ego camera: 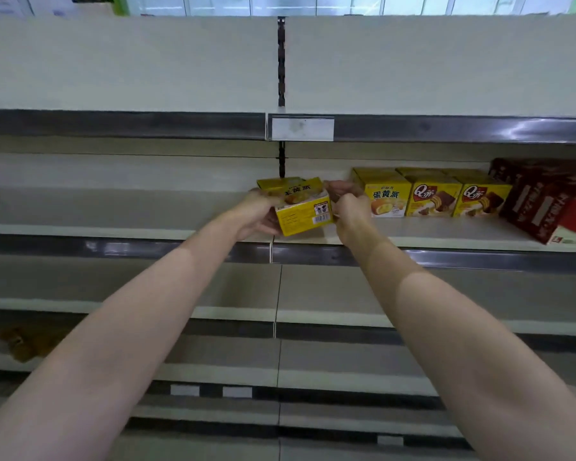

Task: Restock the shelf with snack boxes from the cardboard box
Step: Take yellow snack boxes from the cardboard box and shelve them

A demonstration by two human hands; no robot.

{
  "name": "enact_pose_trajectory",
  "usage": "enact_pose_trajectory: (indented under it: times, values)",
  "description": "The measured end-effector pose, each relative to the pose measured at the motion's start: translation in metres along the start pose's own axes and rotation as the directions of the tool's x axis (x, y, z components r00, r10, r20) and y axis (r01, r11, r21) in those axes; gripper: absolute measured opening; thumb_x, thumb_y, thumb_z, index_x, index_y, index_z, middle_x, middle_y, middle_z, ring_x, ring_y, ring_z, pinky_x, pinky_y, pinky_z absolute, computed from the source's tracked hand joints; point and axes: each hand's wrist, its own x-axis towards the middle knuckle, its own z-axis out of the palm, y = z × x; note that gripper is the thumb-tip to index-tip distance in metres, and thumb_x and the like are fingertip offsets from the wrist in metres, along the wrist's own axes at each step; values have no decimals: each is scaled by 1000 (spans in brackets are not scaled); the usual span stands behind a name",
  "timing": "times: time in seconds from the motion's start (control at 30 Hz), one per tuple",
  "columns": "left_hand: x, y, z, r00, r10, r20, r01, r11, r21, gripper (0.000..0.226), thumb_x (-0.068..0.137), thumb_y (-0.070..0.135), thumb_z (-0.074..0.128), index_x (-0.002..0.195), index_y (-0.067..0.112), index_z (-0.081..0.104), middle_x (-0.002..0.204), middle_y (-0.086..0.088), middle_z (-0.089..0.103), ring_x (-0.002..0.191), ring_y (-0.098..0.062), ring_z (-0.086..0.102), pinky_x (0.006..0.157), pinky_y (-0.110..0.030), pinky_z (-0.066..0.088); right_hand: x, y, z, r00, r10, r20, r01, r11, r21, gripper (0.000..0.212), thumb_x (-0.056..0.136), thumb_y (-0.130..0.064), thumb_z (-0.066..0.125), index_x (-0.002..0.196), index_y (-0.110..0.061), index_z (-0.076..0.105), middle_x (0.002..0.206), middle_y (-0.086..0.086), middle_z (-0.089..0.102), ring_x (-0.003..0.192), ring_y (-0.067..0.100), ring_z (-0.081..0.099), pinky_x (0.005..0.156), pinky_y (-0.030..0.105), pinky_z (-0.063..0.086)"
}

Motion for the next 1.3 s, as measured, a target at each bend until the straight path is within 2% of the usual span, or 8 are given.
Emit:
enact_pose_trajectory:
  times: [0.13, 0.4, 0.73, 0.9, 1.0, 1.07, 1.17, 1.3]
  values:
    - [-5, -3, 0, 994, 20, -110, -34, 992, -123, 42, 83, -10, 69, 110, 7, 43, 97, -17, 68, 80, -30, 71, 66, -43, 62, 3, 3, 0, 999, 1, -36, -9, 979, -204, 37, 86, 13, 38, 91, -13, 64, 86, 5, 65, 79, 21, 64, 65, 29, 54]
    - [-2, -9, 0, 979, 87, -186, -125, 971, -202, 57, 69, -18, 76, 112, 6, 48, 110, -16, 61, 96, -29, 69, 77, -41, 62, 2, 13, -7, 987, 151, 48, -140, 974, -176, 26, 83, -28, 75, 99, -18, 57, 100, 10, 73, 93, 28, 71, 85, 45, 57]
    - [11, -28, -11, 943, 270, -194, -281, 959, -29, 46, 60, -16, 82, 81, 11, 51, 91, -15, 66, 86, -27, 66, 74, -34, 57, -1, 8, -3, 991, 30, 133, -3, 981, -196, 46, 69, 28, 45, 102, -2, 55, 94, 6, 65, 91, 25, 63, 62, 29, 49]
    - [10, -31, -25, 939, 293, -181, -275, 954, 118, 43, 66, -13, 80, 98, 1, 55, 96, -20, 67, 88, -27, 66, 66, -25, 55, 7, 13, 3, 992, 72, 100, -24, 909, -416, 40, 78, 24, 44, 101, -5, 57, 94, 7, 63, 101, 31, 63, 79, 38, 56]
    - [12, -36, -29, 933, 266, -242, -220, 954, 202, 57, 65, 0, 87, 107, 8, 50, 107, -13, 56, 94, -23, 56, 67, -23, 46, 3, 17, 5, 992, 88, 90, -21, 823, -567, 42, 87, 12, 54, 124, -7, 54, 113, 9, 60, 98, 21, 57, 71, 14, 52]
    - [18, -38, -33, 930, 230, -288, -159, 955, 249, 84, 62, 13, 92, 130, 13, 43, 125, -8, 46, 109, -20, 50, 80, -24, 46, 4, 18, 9, 991, 60, 118, 20, 813, -582, 52, 91, 8, 53, 138, -12, 45, 133, 10, 53, 103, 17, 53, 56, 5, 44]
    - [28, -38, -38, 979, 128, -159, -74, 950, 303, 110, 64, 22, 91, 152, 20, 24, 152, -8, 35, 138, -26, 37, 112, -43, 37, 8, 15, 17, 968, 104, 230, 69, 768, -637, 78, 89, 15, 45, 154, -21, 24, 152, 5, 39, 125, 21, 49, 79, 17, 44]
    - [37, -34, -35, 997, 81, 11, -81, 956, 282, 95, 71, 12, 84, 150, 22, 32, 142, -4, 52, 130, -23, 49, 113, -48, 37, 16, 11, 28, 942, 183, 282, 45, 764, -643, 93, 77, 19, 47, 155, -26, 23, 127, 0, 50, 109, 18, 49, 77, 26, 48]
